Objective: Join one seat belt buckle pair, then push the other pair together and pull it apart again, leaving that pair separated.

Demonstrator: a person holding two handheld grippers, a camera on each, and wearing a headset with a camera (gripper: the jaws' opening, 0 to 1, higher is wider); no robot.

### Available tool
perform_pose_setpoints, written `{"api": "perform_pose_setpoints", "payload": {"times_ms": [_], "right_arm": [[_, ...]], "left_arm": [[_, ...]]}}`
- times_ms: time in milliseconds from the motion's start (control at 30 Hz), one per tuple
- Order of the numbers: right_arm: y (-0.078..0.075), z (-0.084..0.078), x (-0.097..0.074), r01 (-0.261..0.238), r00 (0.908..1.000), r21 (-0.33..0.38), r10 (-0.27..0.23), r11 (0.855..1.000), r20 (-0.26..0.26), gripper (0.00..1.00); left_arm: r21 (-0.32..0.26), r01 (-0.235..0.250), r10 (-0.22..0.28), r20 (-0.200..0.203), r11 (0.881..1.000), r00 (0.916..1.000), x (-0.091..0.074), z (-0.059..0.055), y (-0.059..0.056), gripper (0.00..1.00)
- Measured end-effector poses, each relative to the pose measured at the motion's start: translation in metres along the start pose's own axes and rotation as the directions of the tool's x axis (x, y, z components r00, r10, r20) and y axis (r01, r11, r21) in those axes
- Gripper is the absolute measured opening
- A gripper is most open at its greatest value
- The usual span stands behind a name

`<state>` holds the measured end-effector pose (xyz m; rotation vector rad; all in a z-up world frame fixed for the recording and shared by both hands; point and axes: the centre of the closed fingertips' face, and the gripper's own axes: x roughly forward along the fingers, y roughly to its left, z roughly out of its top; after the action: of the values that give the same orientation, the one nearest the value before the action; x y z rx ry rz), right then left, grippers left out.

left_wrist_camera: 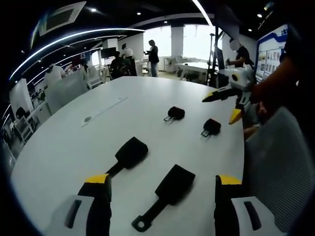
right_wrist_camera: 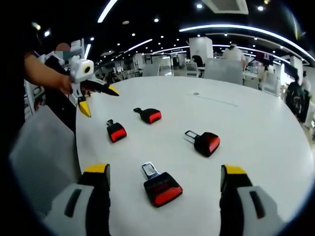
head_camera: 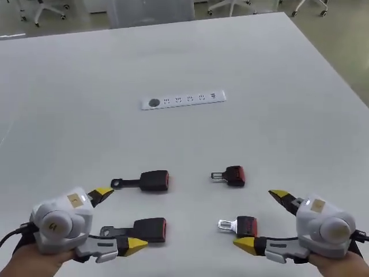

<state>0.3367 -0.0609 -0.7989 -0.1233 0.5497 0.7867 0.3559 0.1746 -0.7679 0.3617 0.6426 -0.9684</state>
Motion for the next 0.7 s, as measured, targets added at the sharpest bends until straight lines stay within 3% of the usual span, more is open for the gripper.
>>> {"api": "perform_pose_setpoints", "payload": {"times_ms": [67,133,367,467,700], "right_arm": [[0.001,-0.003,0.003,-0.013,0.9998,-0.001,0.013,1.000,-0.014,0.91],[0.001,-0.005,0.005,-0.021,0.9996,0.003,0.021,1.000,-0.020,0.88],[0.002,-0.012,0.012,-0.045,0.9982,-0.001,0.045,0.999,-0.041,0.88],[0.003,-0.019,0.015,-0.055,0.9968,0.003,0.055,0.999,-0.058,0.87],[0.010,-0.033,0.016,-0.106,0.9882,-0.012,0.104,0.994,-0.112,0.81]], "left_arm": [[0.021,0.012,-0.011,-0.017,1.000,0.9998,0.004,-0.004,-0.001,0.88],[0.067,0.030,-0.025,-0.068,0.997,0.9974,0.007,-0.013,-0.003,0.88],[0.105,0.064,-0.053,-0.104,0.992,0.9931,0.019,-0.020,-0.008,0.85],[0.165,0.084,-0.057,-0.166,0.983,0.9844,0.023,-0.031,-0.007,0.78],[0.174,0.144,-0.105,-0.217,0.974,0.9706,0.037,-0.043,-0.012,0.75]]}}
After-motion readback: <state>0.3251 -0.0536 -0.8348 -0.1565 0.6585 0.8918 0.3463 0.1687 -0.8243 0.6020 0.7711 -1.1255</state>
